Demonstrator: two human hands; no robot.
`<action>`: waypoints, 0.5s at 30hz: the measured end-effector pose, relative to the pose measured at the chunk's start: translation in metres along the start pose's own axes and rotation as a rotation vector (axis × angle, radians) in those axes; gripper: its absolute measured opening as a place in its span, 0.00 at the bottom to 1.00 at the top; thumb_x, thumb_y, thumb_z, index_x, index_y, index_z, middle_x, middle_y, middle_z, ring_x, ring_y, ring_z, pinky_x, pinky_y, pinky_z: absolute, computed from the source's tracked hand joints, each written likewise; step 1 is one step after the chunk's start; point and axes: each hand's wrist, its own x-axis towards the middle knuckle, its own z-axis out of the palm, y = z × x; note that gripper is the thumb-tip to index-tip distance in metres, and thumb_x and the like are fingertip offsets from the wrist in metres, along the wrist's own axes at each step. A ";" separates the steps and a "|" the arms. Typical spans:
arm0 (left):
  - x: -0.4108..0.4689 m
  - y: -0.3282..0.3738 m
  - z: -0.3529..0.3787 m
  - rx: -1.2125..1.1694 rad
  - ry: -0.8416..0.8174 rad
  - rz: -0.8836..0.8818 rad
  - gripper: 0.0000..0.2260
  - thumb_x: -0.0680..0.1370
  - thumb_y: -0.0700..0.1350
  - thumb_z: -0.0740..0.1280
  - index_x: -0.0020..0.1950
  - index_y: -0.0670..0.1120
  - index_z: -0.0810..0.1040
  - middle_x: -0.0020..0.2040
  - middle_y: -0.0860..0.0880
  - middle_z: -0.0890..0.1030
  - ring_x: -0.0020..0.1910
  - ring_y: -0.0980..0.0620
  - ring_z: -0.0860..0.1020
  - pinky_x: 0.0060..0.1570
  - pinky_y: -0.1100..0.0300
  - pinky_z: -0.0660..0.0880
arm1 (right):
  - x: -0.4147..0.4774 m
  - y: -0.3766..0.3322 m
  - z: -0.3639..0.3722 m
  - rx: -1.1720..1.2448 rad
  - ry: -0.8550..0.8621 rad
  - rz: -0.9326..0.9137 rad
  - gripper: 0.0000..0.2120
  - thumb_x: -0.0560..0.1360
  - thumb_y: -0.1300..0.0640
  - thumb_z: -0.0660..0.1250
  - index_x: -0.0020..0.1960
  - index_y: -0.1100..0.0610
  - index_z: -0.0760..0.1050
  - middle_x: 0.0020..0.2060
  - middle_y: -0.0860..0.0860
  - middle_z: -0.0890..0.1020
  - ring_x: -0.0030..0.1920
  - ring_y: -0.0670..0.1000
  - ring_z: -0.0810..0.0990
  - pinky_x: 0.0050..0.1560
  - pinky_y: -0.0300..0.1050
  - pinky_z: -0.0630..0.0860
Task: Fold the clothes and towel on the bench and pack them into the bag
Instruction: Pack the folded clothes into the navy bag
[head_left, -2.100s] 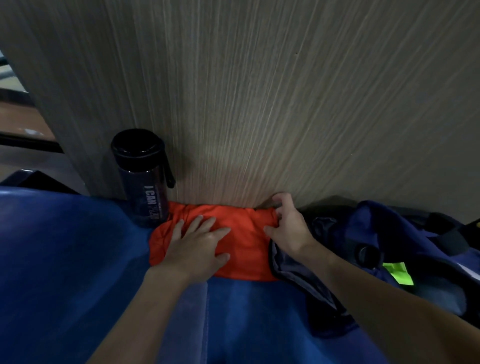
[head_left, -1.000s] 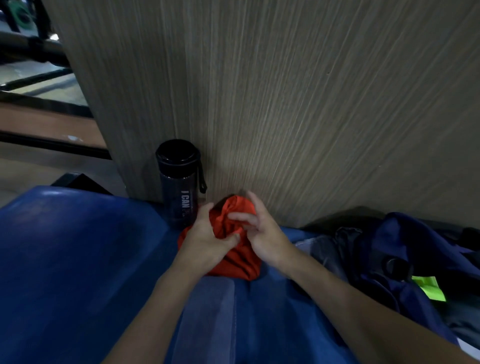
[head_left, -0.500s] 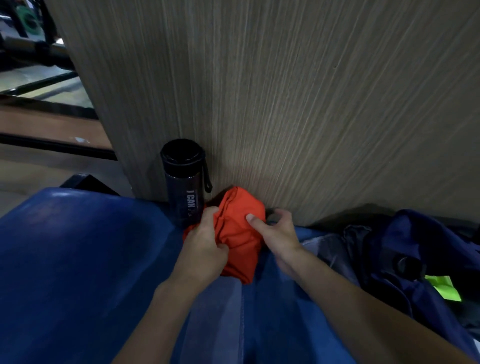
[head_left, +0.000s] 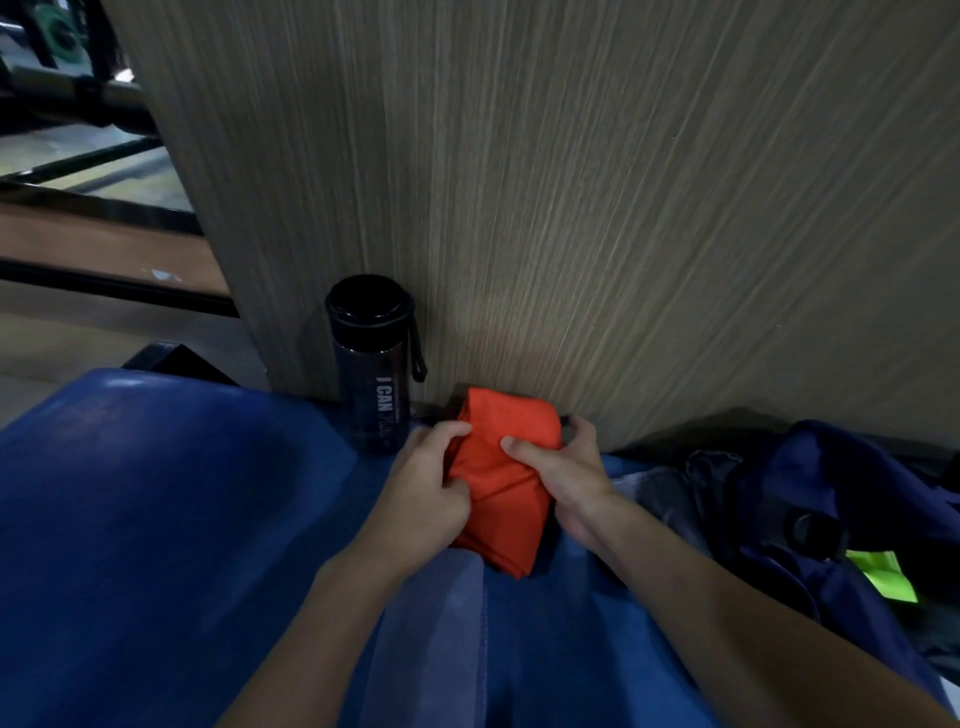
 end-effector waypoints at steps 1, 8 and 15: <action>0.000 0.003 0.001 0.002 0.030 -0.006 0.21 0.80 0.38 0.60 0.70 0.56 0.70 0.63 0.56 0.70 0.60 0.59 0.72 0.60 0.66 0.71 | -0.002 0.000 0.002 -0.013 0.013 -0.025 0.39 0.67 0.62 0.79 0.68 0.50 0.59 0.55 0.51 0.78 0.53 0.50 0.81 0.53 0.49 0.80; 0.007 0.002 0.005 -0.093 0.079 -0.111 0.45 0.67 0.69 0.72 0.78 0.60 0.55 0.73 0.57 0.67 0.70 0.58 0.69 0.69 0.56 0.68 | -0.017 -0.014 0.006 0.064 0.018 -0.125 0.35 0.68 0.64 0.77 0.68 0.50 0.64 0.57 0.52 0.79 0.54 0.52 0.82 0.56 0.53 0.80; 0.011 0.036 0.009 -0.304 0.032 0.018 0.36 0.64 0.62 0.78 0.68 0.52 0.73 0.56 0.56 0.83 0.53 0.61 0.81 0.52 0.67 0.77 | -0.052 -0.059 -0.017 0.309 -0.067 -0.187 0.27 0.70 0.68 0.73 0.66 0.54 0.70 0.56 0.59 0.82 0.55 0.57 0.83 0.55 0.53 0.81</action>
